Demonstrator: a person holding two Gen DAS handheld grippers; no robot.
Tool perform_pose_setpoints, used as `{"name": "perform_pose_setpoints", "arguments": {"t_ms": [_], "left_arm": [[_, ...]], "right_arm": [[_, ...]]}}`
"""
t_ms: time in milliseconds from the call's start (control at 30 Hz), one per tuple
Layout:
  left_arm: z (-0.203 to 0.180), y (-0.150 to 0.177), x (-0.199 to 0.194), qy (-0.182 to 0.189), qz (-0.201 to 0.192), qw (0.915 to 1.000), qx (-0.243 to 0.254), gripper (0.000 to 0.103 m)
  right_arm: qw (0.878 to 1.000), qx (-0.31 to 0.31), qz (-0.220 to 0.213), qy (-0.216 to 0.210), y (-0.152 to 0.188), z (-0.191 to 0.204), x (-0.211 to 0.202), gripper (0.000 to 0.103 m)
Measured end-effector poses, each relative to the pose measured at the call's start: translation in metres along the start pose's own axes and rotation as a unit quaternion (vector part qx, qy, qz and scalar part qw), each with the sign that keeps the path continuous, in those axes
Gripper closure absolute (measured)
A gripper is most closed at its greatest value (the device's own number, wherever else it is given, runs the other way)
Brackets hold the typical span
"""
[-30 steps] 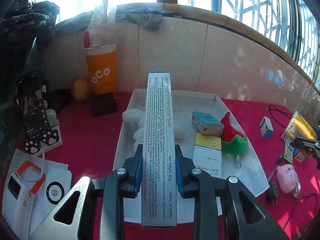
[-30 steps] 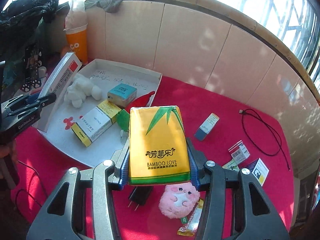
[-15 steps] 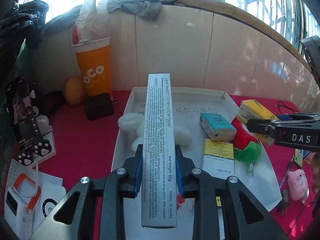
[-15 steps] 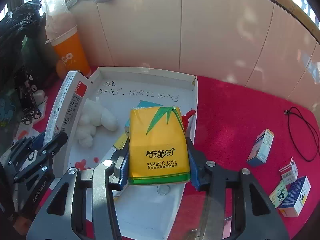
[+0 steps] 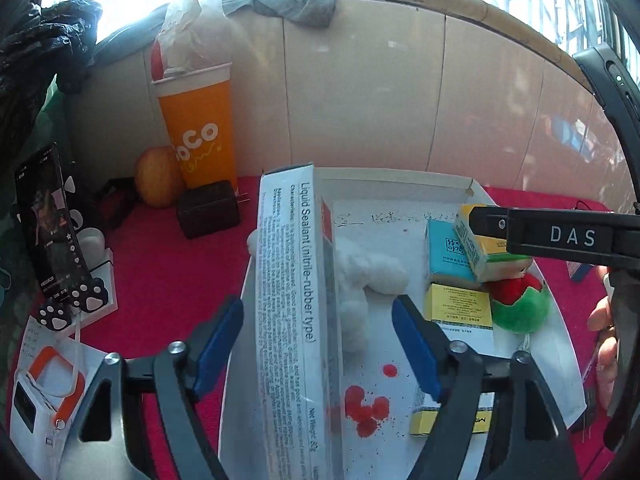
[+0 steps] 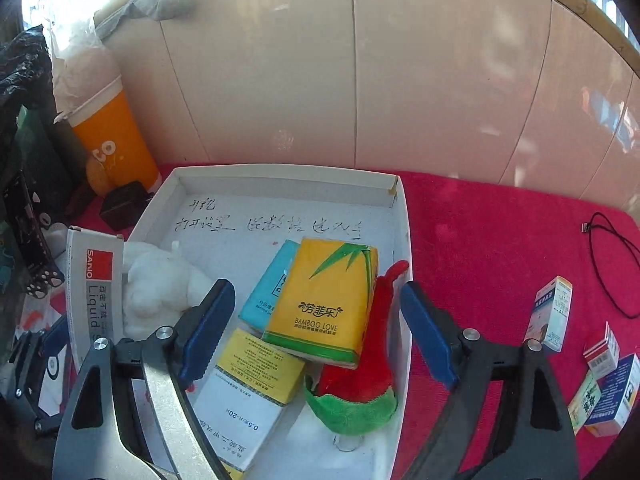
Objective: Organize objects
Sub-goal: 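Carry the sealant box and yellow pack into the white tray and open both tools, then withdraw both tools from the tray toward the pink plush and capsule box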
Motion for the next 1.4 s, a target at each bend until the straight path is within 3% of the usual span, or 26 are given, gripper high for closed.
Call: {"name": "perform_pose_setpoints", "arguments": {"t_ms": [33,100,200,300,433,533,600,633,767,967,1400], "left_arm": [[-0.002,-0.001,-0.004,0.004,-0.007,1.0000,0.000,0.000],[-0.006,-0.002,-0.015,0.024,-0.019,0.9995,-0.006,0.000],[-0.025,0.000,-0.040,0.084,-0.023,0.9961,-0.014,0.000],[-0.062,0.012,-0.072,0.146,-0.025,0.9887,0.026,0.000],[-0.124,0.042,-0.111,0.194,-0.021,0.9740,0.116,0.000],[-0.176,0.066,-0.134,0.230,-0.008,0.9554,0.185,0.000],[-0.208,0.079,-0.148,0.251,-0.008,0.9408,0.228,0.000],[-0.221,0.084,-0.152,0.249,-0.007,0.9366,0.246,0.000],[-0.246,0.098,-0.154,0.221,-0.002,0.9314,0.290,0.000],[-0.268,0.112,-0.161,0.209,0.007,0.9219,0.326,0.000],[-0.294,0.116,-0.175,0.191,0.006,0.9134,0.359,0.000]], "right_arm": [[1.000,0.000,-0.004,0.000,0.000,0.000,-0.004,0.017],[1.000,0.003,-0.015,-0.003,0.001,-0.002,-0.015,0.017],[0.999,0.008,-0.035,-0.013,0.004,-0.008,-0.037,0.017],[0.998,0.007,-0.061,-0.012,0.007,-0.018,-0.066,0.017],[0.996,-0.016,-0.068,0.050,0.008,-0.045,-0.088,0.017],[0.991,-0.071,-0.040,0.102,0.012,-0.058,-0.084,0.017],[0.988,-0.104,-0.014,0.113,0.021,-0.057,-0.080,0.017],[0.986,-0.120,-0.008,0.113,0.027,-0.052,-0.080,0.017],[0.959,-0.225,-0.042,0.165,0.047,-0.032,-0.096,0.017],[0.958,-0.233,-0.048,0.163,0.059,-0.032,-0.121,0.017],[0.964,-0.205,-0.069,0.154,0.074,-0.051,-0.154,0.017]]}}
Point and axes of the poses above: each gripper's, at about its wrist camera, not at the fingertips, and x roughly the way its jaws point, z to its left, y to its underside, the point moved 9 cm from there along x, roughly the way its jaws point, and after that the axes turned 2 degrees about y, right-handed, at the moved point
